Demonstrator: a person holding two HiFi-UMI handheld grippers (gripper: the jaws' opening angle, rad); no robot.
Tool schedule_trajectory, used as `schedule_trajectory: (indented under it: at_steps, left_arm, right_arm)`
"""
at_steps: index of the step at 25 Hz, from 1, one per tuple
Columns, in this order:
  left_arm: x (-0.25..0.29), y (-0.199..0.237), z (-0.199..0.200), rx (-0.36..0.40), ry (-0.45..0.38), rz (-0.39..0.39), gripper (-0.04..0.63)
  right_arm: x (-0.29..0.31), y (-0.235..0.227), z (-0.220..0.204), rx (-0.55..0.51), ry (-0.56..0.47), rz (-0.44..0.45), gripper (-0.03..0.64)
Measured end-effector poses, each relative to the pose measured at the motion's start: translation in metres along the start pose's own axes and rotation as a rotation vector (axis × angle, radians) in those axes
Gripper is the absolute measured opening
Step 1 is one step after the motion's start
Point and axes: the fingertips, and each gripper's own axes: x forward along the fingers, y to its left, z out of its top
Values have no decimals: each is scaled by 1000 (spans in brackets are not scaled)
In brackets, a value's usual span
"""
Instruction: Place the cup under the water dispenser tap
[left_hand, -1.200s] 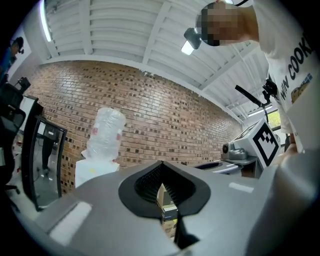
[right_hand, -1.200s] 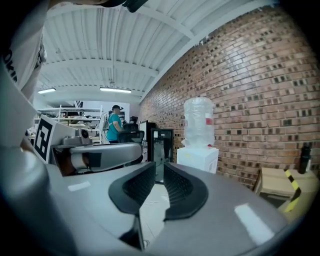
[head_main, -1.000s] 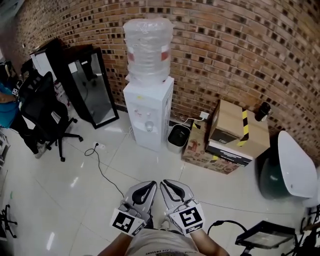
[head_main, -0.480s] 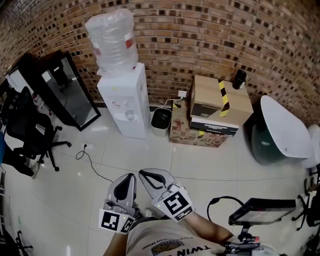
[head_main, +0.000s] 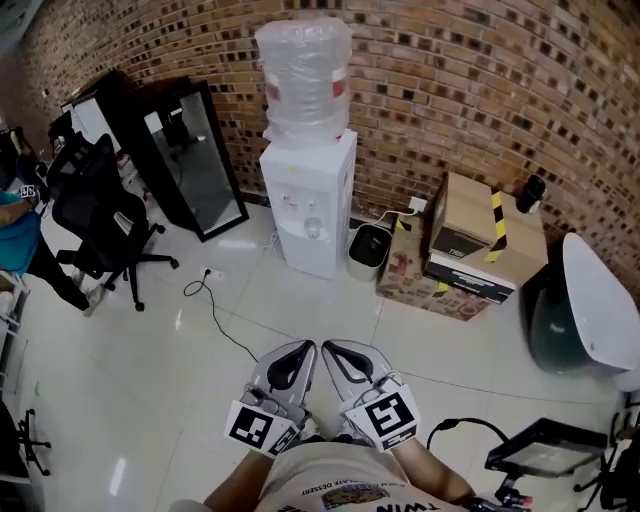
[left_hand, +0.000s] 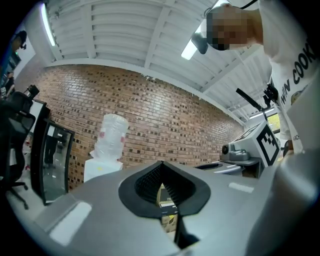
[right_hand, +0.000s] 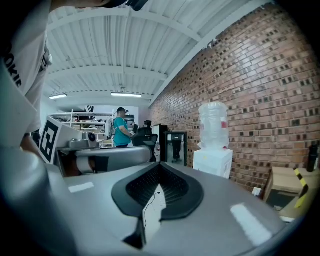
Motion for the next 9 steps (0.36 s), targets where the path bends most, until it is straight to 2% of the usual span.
schedule_trajectory:
  at_steps: [9]
  left_arm:
    - [-15,12,2,-1,4,-1,-8]
  right_arm:
    - [14,14,-1,7,15,0,6]
